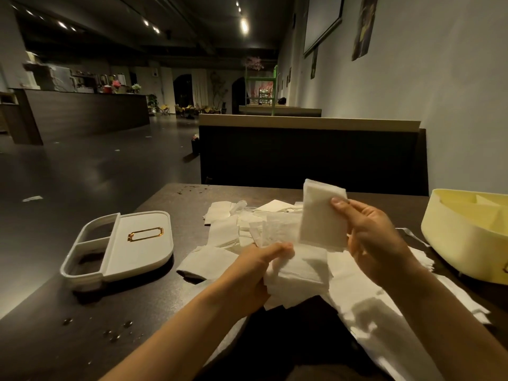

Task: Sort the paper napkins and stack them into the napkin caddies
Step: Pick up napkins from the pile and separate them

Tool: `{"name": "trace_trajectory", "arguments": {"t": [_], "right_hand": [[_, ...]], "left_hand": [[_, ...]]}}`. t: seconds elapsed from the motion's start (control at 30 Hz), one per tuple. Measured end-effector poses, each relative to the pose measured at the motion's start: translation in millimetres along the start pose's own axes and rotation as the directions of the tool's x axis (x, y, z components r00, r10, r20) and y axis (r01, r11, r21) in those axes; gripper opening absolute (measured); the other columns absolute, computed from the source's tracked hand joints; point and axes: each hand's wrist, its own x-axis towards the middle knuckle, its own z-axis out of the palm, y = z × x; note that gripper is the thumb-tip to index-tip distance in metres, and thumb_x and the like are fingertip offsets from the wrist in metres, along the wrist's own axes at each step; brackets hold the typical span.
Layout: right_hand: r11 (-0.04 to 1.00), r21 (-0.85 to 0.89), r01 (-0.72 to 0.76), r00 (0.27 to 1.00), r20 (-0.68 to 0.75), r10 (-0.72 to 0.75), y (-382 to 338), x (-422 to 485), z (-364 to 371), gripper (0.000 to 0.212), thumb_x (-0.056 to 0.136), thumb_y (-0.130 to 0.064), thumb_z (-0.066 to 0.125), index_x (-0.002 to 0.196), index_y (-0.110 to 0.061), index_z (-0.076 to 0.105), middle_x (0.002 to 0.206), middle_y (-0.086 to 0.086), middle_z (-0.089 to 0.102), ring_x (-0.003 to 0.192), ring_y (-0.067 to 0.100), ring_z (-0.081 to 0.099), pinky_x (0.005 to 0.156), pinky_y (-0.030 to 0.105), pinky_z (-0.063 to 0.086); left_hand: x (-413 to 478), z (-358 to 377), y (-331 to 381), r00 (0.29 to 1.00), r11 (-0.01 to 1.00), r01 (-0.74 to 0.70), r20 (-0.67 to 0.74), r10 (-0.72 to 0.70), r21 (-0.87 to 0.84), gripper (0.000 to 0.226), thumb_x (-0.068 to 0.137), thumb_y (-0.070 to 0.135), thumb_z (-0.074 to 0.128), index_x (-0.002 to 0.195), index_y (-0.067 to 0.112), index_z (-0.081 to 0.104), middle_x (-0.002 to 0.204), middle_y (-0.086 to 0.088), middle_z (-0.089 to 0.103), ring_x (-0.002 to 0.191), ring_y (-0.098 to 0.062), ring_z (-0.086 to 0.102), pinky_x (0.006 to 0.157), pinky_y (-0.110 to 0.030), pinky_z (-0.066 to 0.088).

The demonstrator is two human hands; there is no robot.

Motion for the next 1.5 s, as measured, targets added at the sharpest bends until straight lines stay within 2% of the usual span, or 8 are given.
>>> {"name": "trace_trajectory", "arguments": {"t": [0.23,0.43,0.63,0.73,0.83,0.97,1.13,1.5], "right_hand": [[0.952,-0.269,-0.145,0.961,0.191,0.2,11,-5,4,0.022,0.081,-0.025,0.061,0.093,-0.008,0.068,0.085,0.009,0.068,0.079,0.02,0.062,0.075,0.037,0.053],[0.846,-0.517,0.128,0.99,0.11,-0.083,26,-10,16,0.012,0.085,-0.024,0.065,0.075,-0.024,0.072,0.079,0.004,0.071,0.076,0.02,0.065,0.07,0.041,0.056],[0.623,-0.721,0.302,0.939,0.114,-0.324,34,-8,19,0.036,0.08,-0.036,0.07,0.108,-0.02,0.053,0.098,-0.004,0.055,0.081,0.009,0.055,0.058,0.016,0.049],[0.806,-0.591,0.047,0.994,0.105,0.019,30,-2,14,0.066,0.073,-0.053,0.069,0.124,-0.021,0.043,0.119,0.003,0.052,0.1,0.016,0.057,0.082,0.033,0.055],[0.889,-0.397,-0.229,0.895,0.272,0.353,22,-5,14,0.083,0.06,-0.051,0.081,0.126,-0.013,0.048,0.122,0.015,0.059,0.109,0.031,0.061,0.092,0.048,0.052],[0.93,-0.352,-0.106,0.937,0.277,0.212,14,-20,12,0.036,0.077,-0.005,0.071,0.111,-0.008,0.057,0.107,0.014,0.065,0.102,0.028,0.062,0.088,0.039,0.055],[0.961,-0.276,-0.016,0.971,0.224,0.08,1,-53,-9,0.039,0.069,-0.006,0.074,0.105,-0.013,0.062,0.101,0.011,0.069,0.099,0.026,0.063,0.085,0.038,0.054],[0.947,-0.322,0.0,0.975,0.21,0.071,29,-121,-1,0.04,0.079,0.002,0.068,0.109,-0.021,0.056,0.103,0.003,0.068,0.091,0.009,0.068,0.07,0.026,0.057]], "left_hand": [[2,-2,1,1.0,0.998,-0.013,-0.006,0.013,-0.062,0.03,0.091,0.019,0.048,0.114,0.007,0.062,0.089,-0.013,0.067,0.077,-0.025,0.066,0.063,-0.032,0.058],[-1,1,2,0.998,0.999,-0.05,0.026,0.049,0.009,0.039,0.08,0.054,0.049,0.099,0.023,0.061,0.095,-0.007,0.073,0.086,-0.021,0.07,0.068,-0.034,0.059],[1,5,-4,0.993,0.996,-0.09,-0.084,0.088,-0.022,0.037,0.073,0.025,0.071,0.107,0.011,0.065,0.084,-0.009,0.073,0.081,-0.022,0.069,0.057,-0.035,0.059],[-1,5,-3,0.989,0.986,-0.129,-0.082,0.121,-0.103,0.019,0.084,0.02,0.064,0.102,0.015,0.069,0.089,-0.009,0.074,0.083,-0.022,0.07,0.069,-0.037,0.059],[-5,3,0,0.988,0.986,-0.137,-0.088,0.128,-0.097,0.025,0.083,0.026,0.061,0.106,0.018,0.066,0.109,-0.013,0.066,0.101,-0.027,0.061,0.089,-0.047,0.049],[-10,3,3,0.956,0.958,-0.284,-0.081,0.281,-0.026,0.051,0.074,0.029,0.074,0.119,0.015,0.057,0.111,-0.017,0.062,0.101,-0.03,0.06,0.089,-0.052,0.052],[-34,-8,1,0.919,0.907,-0.393,0.083,0.385,0.153,0.079,0.049,0.039,0.089,0.116,0.008,0.059,0.102,-0.008,0.068,0.096,-0.02,0.064,0.086,-0.036,0.054],[-93,-12,-42,0.924,0.801,-0.362,0.075,0.374,0.477,0.044,0.07,0.012,0.068,0.111,0.023,0.056,0.103,0.006,0.069,0.094,-0.011,0.067,0.074,-0.025,0.056]]}}
